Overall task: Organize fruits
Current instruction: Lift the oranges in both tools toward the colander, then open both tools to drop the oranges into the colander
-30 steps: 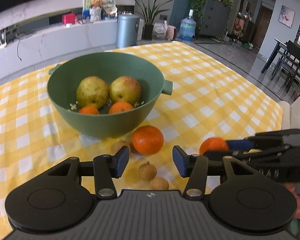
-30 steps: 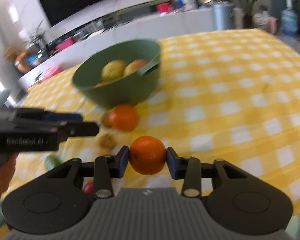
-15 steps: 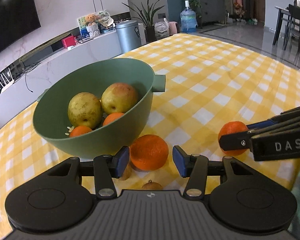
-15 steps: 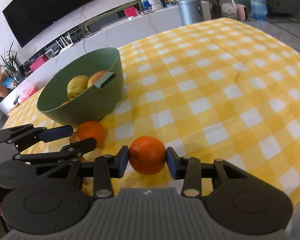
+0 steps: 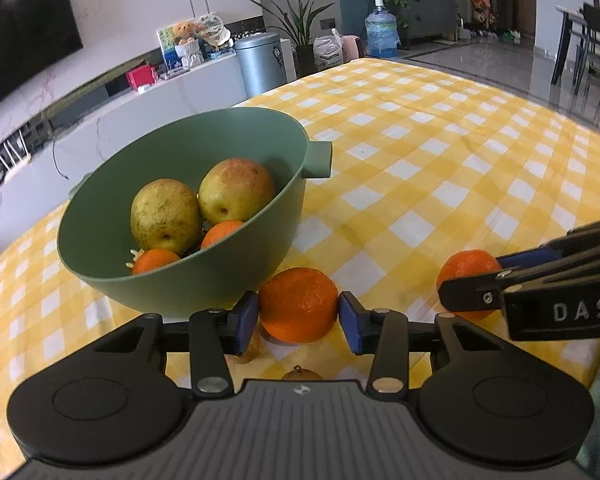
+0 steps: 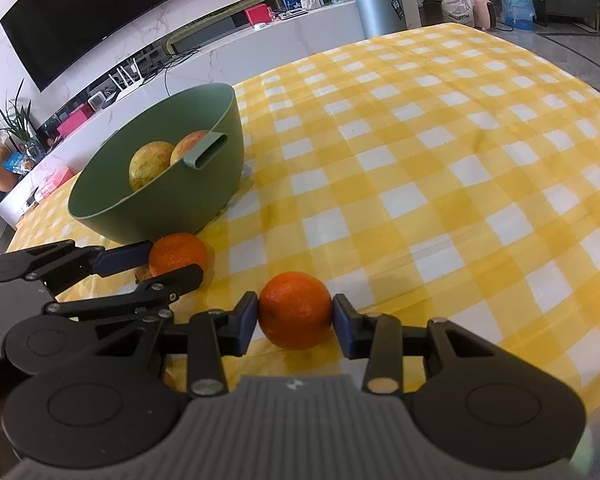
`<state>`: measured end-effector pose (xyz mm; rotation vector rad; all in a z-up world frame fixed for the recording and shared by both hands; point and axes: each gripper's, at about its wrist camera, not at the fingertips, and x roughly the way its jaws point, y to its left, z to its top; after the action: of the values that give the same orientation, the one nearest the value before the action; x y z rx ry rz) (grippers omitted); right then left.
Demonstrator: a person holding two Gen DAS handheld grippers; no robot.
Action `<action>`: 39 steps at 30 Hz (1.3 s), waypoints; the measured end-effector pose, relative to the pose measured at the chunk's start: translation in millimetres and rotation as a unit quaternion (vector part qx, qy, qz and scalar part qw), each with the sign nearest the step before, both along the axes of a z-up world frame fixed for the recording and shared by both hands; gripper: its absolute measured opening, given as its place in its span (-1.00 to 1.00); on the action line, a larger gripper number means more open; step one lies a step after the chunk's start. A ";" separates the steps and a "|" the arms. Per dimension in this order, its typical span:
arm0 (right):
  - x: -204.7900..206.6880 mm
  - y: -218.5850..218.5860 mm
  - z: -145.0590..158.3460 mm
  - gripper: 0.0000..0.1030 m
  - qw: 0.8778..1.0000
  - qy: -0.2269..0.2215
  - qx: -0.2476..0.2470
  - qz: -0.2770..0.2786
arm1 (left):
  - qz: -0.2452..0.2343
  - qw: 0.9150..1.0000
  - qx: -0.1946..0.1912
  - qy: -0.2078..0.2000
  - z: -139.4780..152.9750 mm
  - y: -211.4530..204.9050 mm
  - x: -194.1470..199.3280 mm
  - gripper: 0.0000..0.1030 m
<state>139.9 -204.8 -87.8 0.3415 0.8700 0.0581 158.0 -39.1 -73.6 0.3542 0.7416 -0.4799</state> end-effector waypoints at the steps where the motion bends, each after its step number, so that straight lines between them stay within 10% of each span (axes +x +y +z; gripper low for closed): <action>1: 0.1 -0.1 -0.1 -0.26 1.000 -0.001 0.000 0.000 | 0.000 1.000 -0.009 0.004 2.9 2.2 -0.4 -0.05; 21: -18.6 15.2 50.8 -0.27 0.991 -0.111 -0.053 0.045 | 0.024 0.990 -0.122 -0.067 84.1 43.6 -26.4 -0.06; 39: 47.9 67.4 103.2 -0.27 0.967 -0.169 -0.096 0.165 | 0.104 0.977 -0.165 -0.082 106.3 86.8 23.6 -0.06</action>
<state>187.8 -137.4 15.4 -0.0014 0.5790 0.3291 181.6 47.6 32.7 0.0039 0.5197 -0.3625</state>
